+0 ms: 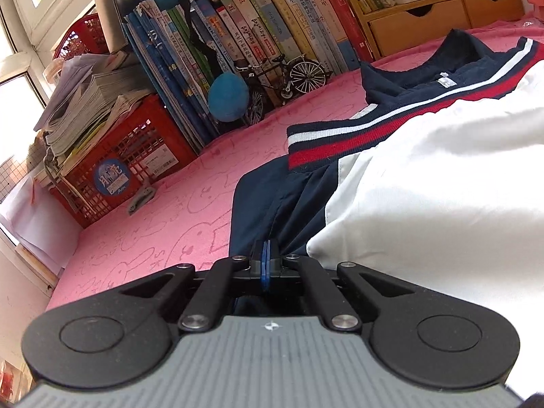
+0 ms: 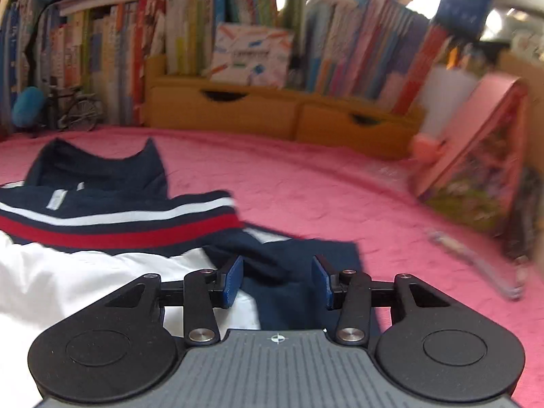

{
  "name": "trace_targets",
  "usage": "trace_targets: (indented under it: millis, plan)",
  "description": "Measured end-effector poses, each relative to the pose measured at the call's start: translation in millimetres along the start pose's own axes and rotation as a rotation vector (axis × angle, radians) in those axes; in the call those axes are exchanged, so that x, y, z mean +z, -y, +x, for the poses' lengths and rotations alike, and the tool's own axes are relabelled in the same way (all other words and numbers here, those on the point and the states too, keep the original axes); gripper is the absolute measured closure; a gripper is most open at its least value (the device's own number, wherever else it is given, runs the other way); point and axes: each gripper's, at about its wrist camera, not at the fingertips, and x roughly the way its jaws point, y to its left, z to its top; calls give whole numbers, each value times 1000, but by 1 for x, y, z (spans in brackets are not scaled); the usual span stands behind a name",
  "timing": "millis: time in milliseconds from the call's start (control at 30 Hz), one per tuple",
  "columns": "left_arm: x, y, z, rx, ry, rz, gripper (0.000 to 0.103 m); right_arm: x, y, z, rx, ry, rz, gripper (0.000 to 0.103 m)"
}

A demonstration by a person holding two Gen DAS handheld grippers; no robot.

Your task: Fold clothes

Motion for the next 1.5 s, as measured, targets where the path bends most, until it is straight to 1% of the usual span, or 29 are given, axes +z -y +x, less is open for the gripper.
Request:
trace_targets:
  millis: [33,100,133,167,200,233,267,300,333,367,400,467,500,533,567,633,667,700,733,767,867,1000,1100,1167,1233,1333,1367,1500]
  plan:
    - [0,0,0,-2,0,-2,103,-3,-4,-14,-36,39,-3,57]
    - [0,0,0,-4,1,-7,103,-16,-10,-59,118,104,72,50]
    - [0,-1,0,-6,2,-10,103,-25,-15,-78,183,118,106,50]
    - [-1,-2,0,-11,3,-17,103,-35,-22,-94,229,124,121,50]
    - [-1,-5,-2,-27,9,-39,102,-45,-29,-109,275,129,136,50]
    - [-2,-13,-8,-55,23,-89,97,-54,-38,-122,311,129,144,50]
    - [-3,-21,-15,-84,37,-138,91,-62,-48,-129,320,113,133,51]
    - [-3,-29,-24,-120,58,-190,89,-70,-59,-136,328,98,122,54]
    - [-2,-37,-43,-180,102,-253,89,-77,-69,-141,332,83,109,56]
    - [-1,-44,-61,-254,143,-300,86,-83,-78,-143,323,71,91,57]
    - [3,-44,-78,-368,174,-299,78,-88,-86,-145,314,61,75,58]
    - [11,-41,-109,-594,227,-290,70,-93,-97,-148,295,60,52,58]
    - [15,-31,-115,-694,216,-261,70,-95,-101,-147,291,59,43,58]
    - [19,-13,-116,-782,192,-211,70,-96,-104,-147,285,63,46,58]
    - [24,5,-115,-841,168,-161,69,-96,-106,-146,281,66,50,58]
    - [36,41,-97,-789,127,-68,69,-99,-105,-144,275,67,67,56]
    - [42,57,-86,-760,101,-36,74,-100,-105,-144,271,67,74,53]
    - [50,67,-69,-726,60,-49,79,-102,-105,-143,269,65,80,51]
    - [59,75,-52,-690,27,-61,81,-104,-104,-142,269,60,83,51]
    - [67,80,-37,-651,19,-66,84,-105,-104,-141,270,56,88,50]
    - [93,92,6,-544,-5,-84,87,-110,-104,-138,273,45,107,50]
    - [116,97,27,-545,-33,-116,87,-113,-107,-139,276,44,102,49]
    - [115,96,33,-552,-41,-168,88,-107,-109,-143,276,68,104,48]
    - [109,95,30,-555,-19,-172,88,-101,-110,-144,278,88,116,48]
    - [106,94,24,-554,-10,-164,88,-95,-114,-137,271,82,114,48]
    - [104,90,20,-558,-15,-145,87,-97,-121,-122,254,14,111,51]
    - [104,88,18,-555,-12,-135,85,-99,-123,-123,247,15,95,52]
    - [101,72,-6,-501,53,-117,86,-99,-128,-125,234,17,75,52]
